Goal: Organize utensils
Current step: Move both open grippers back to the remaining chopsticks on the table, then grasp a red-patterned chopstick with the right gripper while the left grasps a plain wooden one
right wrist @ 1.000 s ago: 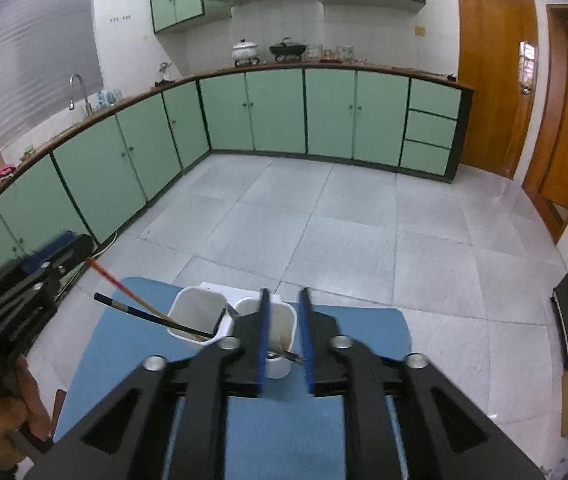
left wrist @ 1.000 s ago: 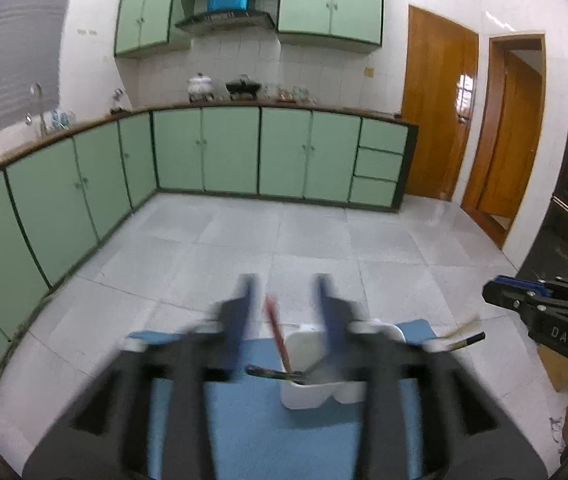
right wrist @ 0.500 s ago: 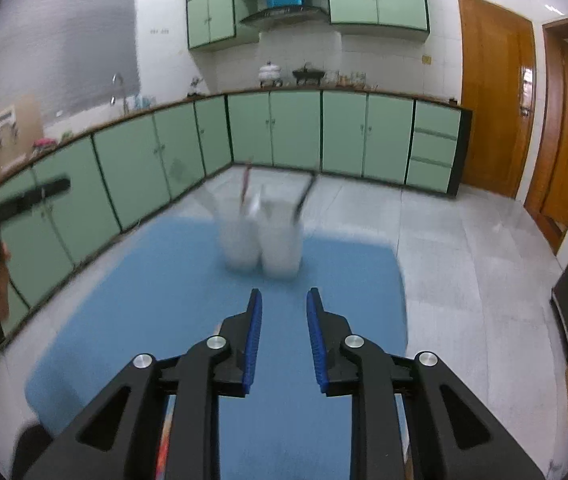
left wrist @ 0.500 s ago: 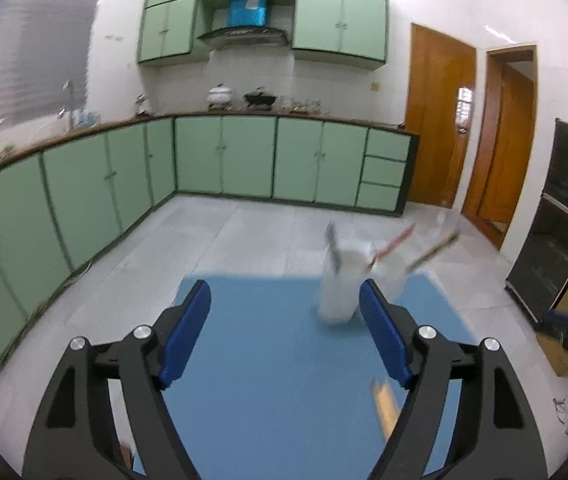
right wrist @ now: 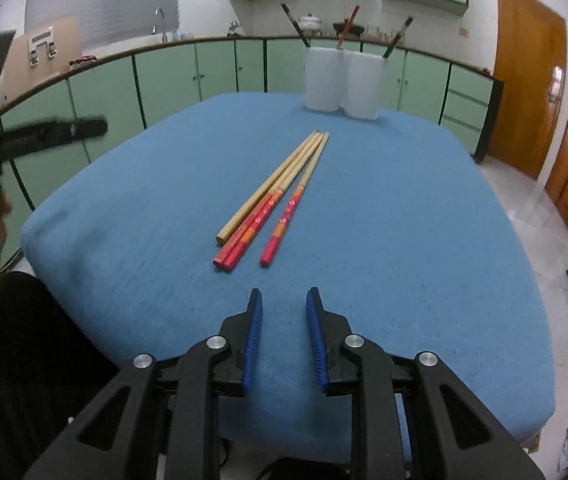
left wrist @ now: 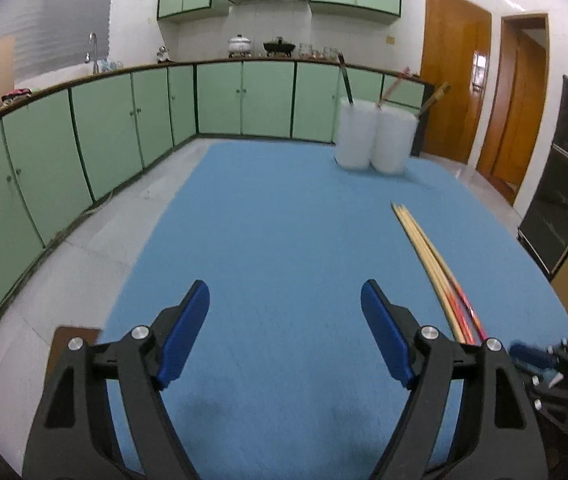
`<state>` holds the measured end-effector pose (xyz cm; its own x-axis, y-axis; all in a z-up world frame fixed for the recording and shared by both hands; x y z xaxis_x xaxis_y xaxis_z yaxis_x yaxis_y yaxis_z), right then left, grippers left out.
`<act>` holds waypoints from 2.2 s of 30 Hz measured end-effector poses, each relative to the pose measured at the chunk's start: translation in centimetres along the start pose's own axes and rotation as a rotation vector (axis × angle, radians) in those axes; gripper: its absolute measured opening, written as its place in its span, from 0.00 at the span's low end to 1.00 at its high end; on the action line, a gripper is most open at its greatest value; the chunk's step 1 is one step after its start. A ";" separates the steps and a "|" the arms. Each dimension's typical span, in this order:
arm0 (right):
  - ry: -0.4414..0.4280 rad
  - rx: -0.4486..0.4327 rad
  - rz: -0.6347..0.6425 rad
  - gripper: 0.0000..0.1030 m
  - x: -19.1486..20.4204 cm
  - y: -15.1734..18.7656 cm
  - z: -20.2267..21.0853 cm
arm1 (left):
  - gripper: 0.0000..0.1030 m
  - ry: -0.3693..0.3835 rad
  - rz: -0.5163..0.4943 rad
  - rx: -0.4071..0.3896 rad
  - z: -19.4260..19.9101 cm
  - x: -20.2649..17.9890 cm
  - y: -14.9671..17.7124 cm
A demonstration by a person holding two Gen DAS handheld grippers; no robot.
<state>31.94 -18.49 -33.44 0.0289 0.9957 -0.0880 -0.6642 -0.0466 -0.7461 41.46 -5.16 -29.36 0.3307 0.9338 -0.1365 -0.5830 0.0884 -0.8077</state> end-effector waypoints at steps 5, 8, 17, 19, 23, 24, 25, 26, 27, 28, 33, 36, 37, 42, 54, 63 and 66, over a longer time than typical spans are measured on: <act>-0.006 -0.023 -0.011 0.22 0.5 -1.1 -0.8 | 0.74 0.013 0.038 0.032 -0.3 -0.1 1.9; -0.011 -0.032 -0.009 0.22 0.8 -1.6 -1.3 | 0.74 0.021 0.042 0.038 -0.5 -0.1 2.3; 0.027 -0.024 -0.063 0.06 -1.8 -2.2 -2.5 | 0.74 0.085 -0.027 0.072 -2.2 -4.1 3.9; 0.048 -0.021 -0.077 0.06 -3.1 -2.1 -2.5 | 0.74 0.093 -0.054 0.081 -2.7 -5.2 4.1; 0.080 -0.007 -0.123 0.06 -5.7 -1.6 -2.4 | 0.74 0.118 -0.084 0.106 -3.5 -7.1 5.2; 0.089 -0.006 -0.132 0.06 -6.3 -1.4 -2.3 | 0.74 0.123 -0.085 0.111 -3.7 -7.5 5.3; 0.093 -0.005 -0.137 0.06 -6.7 -1.3 -2.2 | 0.74 0.130 -0.088 0.121 -4.0 -8.0 5.6; 0.096 -0.005 -0.139 0.06 -7.0 -1.2 -2.2 | 0.74 0.136 -0.092 0.129 -4.2 -8.4 5.9; 0.097 -0.005 -0.142 0.06 -7.2 -1.2 -2.1 | 0.74 0.139 -0.096 0.134 -4.4 -8.8 6.1; 0.099 -0.005 -0.152 0.06 -7.4 -1.1 -2.0 | 0.74 0.142 -0.105 0.138 -4.5 -9.3 6.3; 0.091 -0.003 -0.184 0.06 -7.9 -1.1 -2.0 | 0.74 0.150 -0.131 0.143 -5.2 -11.1 6.5; 0.086 -0.003 -0.189 0.06 -8.0 -1.1 -2.0 | 0.75 0.151 -0.145 0.143 -5.6 -12.1 6.5; 0.083 -0.003 -0.190 0.06 -8.1 -1.1 -2.0 | 0.75 0.151 -0.147 0.142 -5.6 -12.3 6.5; 0.080 -0.007 -0.197 0.06 -8.3 -1.0 -2.1 | 0.76 0.137 -0.142 0.134 -6.3 -12.8 6.2; 0.086 -0.014 -0.193 0.06 -8.2 -1.0 -2.0 | 0.31 0.066 -0.104 0.080 -6.7 -11.3 4.9; 0.091 -0.024 -0.166 0.08 -7.6 -1.0 -2.0 | 0.09 -0.052 -0.015 0.056 -5.5 -7.8 4.7; 0.082 -0.029 -0.147 0.08 -6.7 -1.1 -1.8 | 0.10 -0.048 -0.025 0.068 -5.1 -8.0 5.0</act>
<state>33.83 -25.30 -33.27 0.1856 0.9822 -0.0295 -0.6264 0.0952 -0.7737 39.70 -13.95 -35.23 0.3113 0.9463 -0.0877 -0.6244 0.1340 -0.7695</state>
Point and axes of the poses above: each gripper's, at about its wrist camera, not at the fingertips, and z roughly against the way its jaws point, x to its left, y to its underside, the point moved 10 cm from there along -z, roughly the way its jaws point, and after that the axes turned 8 degrees about y, right-handed, at the moved point
